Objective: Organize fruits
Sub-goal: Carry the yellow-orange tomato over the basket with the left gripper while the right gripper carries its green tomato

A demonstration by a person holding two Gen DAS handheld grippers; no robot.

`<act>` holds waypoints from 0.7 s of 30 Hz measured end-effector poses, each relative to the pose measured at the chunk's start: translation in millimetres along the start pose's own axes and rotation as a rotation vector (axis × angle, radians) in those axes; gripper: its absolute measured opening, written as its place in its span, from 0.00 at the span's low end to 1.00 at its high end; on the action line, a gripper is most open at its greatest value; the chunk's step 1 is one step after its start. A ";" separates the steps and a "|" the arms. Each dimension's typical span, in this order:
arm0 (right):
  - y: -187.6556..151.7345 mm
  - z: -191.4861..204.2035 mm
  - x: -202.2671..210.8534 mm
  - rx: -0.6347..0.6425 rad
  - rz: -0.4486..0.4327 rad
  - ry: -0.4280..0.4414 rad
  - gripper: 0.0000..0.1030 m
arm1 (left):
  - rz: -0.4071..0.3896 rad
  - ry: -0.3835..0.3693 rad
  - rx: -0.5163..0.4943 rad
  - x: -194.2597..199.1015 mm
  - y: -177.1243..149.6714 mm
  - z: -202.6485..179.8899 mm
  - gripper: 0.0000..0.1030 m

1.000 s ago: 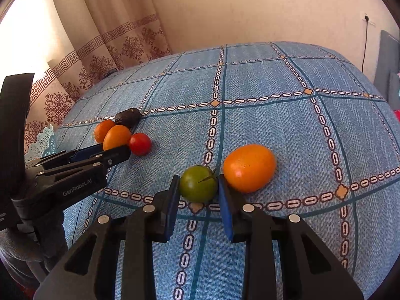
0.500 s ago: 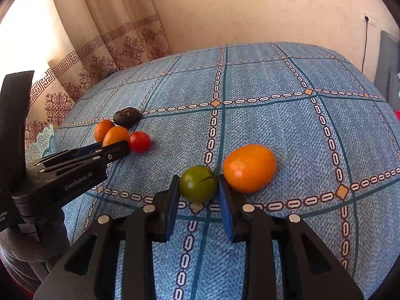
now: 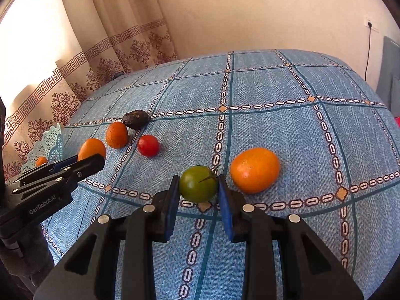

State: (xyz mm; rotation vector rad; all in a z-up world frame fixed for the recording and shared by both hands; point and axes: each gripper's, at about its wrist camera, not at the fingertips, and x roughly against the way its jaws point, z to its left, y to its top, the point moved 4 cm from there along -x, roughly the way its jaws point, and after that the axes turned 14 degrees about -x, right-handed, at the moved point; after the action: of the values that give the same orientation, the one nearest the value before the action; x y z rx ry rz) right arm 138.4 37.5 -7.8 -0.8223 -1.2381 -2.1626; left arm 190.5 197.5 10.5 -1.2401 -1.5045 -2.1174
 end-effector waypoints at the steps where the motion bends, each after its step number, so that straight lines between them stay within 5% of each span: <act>1: -0.3 0.9 0.9 0.001 -0.002 0.005 0.29 | -0.005 0.006 -0.001 4.3 -1.3 0.6 0.33; 21: -11.6 29.1 13.6 0.043 -0.005 0.079 0.29 | -0.075 0.123 0.062 67.1 -26.9 46.2 0.33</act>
State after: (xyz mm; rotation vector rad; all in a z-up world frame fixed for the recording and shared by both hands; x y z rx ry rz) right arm 128.4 66.6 6.9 -0.7096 -1.2440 -2.1436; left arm 155.7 266.0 48.6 -1.0279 -1.5728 -2.1336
